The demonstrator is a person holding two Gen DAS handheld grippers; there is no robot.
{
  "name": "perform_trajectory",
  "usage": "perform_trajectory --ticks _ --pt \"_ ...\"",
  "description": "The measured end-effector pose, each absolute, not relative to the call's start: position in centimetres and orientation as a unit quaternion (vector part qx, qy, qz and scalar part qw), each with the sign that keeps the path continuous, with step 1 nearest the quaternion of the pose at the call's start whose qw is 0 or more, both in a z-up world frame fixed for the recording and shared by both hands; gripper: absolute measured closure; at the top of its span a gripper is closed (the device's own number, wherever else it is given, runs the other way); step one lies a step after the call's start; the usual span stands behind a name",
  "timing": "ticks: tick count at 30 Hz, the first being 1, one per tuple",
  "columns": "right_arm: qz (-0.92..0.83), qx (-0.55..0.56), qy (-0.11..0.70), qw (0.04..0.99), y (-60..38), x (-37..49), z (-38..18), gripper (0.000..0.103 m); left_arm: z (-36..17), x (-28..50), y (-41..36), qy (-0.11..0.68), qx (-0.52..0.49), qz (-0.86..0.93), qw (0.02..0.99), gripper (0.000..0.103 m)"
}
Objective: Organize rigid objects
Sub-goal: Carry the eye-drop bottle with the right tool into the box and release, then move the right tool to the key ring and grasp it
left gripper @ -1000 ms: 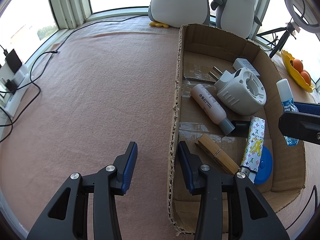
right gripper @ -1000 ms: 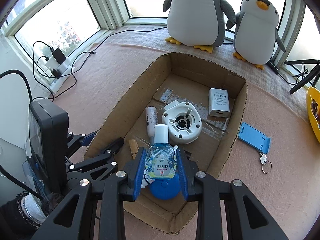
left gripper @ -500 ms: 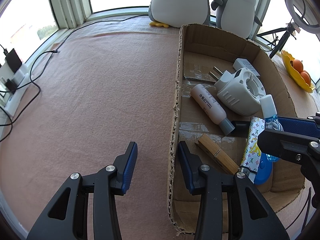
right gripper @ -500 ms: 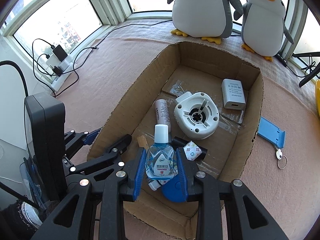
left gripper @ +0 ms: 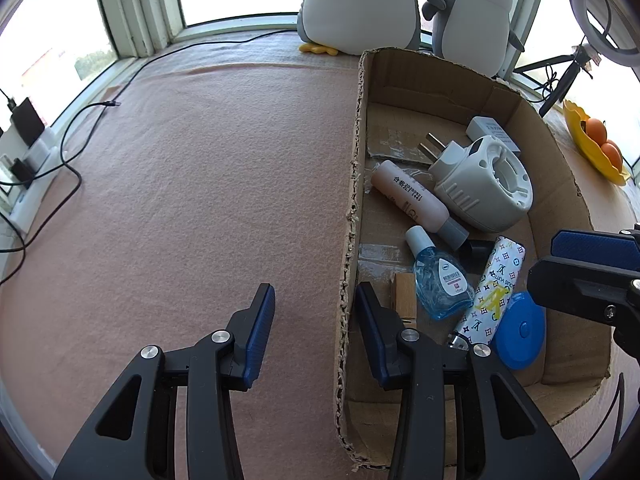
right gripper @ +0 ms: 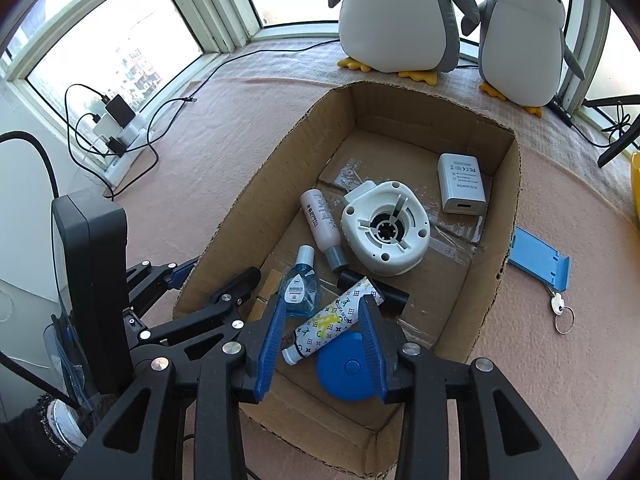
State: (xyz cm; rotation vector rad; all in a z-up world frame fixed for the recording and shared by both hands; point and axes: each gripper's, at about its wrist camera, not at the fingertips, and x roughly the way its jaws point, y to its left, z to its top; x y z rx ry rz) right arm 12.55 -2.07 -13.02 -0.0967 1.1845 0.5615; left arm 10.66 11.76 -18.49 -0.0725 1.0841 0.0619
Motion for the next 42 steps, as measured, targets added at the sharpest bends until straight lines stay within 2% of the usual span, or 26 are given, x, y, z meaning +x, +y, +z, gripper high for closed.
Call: perform_trajectory --ticks 11,21,29,42 --pt "0.247 -0.011 0.536 0.807 -5.6 12.8 -11.3 0.069 -18.5 10.6 11.8 0.516 -0.033 0.030 0.856 0.062" --pt "0.180 0.032 0.533 0.826 -13.4 14.3 -10.7 0.068 -18.6 10.6 11.9 0.515 -0.032 0.031 0.856 0.062" --pt "0.125 0.092 0.553 0.818 -19.9 16.2 -12.8 0.068 -18.6 10.6 11.9 0.515 -0.031 0.031 0.856 0.062" --pt "0.079 0.151 0.592 0.788 -24.3 18.7 -17.5 0.068 -18.6 10.6 11.9 0.516 -0.031 0.031 0.856 0.062"
